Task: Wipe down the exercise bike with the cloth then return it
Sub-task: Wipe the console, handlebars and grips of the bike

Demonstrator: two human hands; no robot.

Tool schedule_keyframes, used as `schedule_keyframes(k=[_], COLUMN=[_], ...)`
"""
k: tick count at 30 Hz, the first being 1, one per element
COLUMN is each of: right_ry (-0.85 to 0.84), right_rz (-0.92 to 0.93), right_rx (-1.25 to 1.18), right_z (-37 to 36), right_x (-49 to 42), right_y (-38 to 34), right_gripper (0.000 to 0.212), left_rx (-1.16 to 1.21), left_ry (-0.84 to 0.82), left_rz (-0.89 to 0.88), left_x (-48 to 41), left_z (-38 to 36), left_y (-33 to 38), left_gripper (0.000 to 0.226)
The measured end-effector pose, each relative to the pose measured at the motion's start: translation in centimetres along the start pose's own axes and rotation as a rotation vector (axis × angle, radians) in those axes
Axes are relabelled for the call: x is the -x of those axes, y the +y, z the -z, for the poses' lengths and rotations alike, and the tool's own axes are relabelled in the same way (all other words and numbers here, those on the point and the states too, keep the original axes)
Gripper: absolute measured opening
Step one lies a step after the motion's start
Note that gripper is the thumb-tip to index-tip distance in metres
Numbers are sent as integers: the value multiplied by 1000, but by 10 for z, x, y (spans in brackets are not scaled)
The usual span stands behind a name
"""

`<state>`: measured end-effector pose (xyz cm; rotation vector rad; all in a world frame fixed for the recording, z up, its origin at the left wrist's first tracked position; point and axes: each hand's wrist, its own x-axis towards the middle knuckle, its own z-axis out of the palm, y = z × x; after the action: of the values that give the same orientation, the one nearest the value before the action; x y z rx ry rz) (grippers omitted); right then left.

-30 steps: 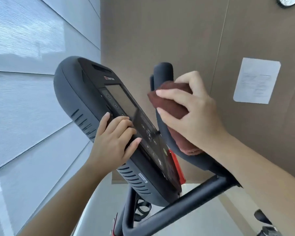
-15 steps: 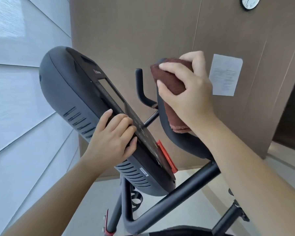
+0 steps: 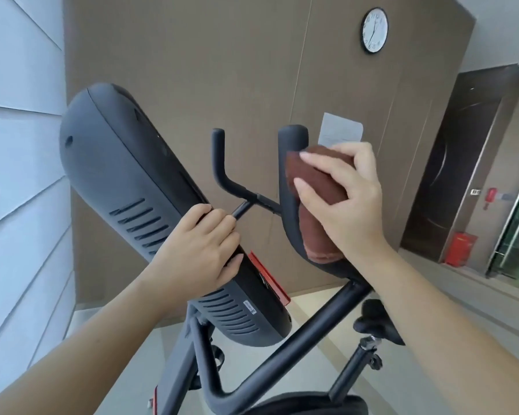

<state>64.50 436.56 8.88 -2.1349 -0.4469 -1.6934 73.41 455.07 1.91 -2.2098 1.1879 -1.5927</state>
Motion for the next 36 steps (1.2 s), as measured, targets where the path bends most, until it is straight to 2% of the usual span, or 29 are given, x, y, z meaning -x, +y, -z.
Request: schedule_keyframes(k=[2,5,9,13,15,18,22,24,28,36], right_ry=[87,102,7,-125,-189,-187,119,184,76,21], right_rz=[-53,12,127,186,174,62,15,18,85,115], right_rx=[61,314,508,605,613,471,316,337,560,489], right_z=[-19,-35,-29,-18,-12,-7,-22,-35,-47,-30], right_x=[-22,-21,18,66,81,75,20,-10,-10,25], right_y=[-14,-21,-17,-11,-11,-20,-33,-38,-33,-17], right_gripper=[25,25,26,24,22,24,25,23,21,21], left_rx=[3,13,19,29,30,33,57,76,124,142], left_ry=[3,16,24,4,-8,-35,-27,-6,35,41], left_rz=[-27,-60,-69,-72,-80,-92,-88,-83,-30,32], left_x=[4,9,10,10,11,11,13,13,15,17], left_z=[-2,-3,-2,-1,0,2,1,-1,-7,-3], left_y=[-2,-6,-7,-7,-8,-8,-7,-6,-1,4], left_gripper=[35,34,36,38,39,43,46,46,43,42])
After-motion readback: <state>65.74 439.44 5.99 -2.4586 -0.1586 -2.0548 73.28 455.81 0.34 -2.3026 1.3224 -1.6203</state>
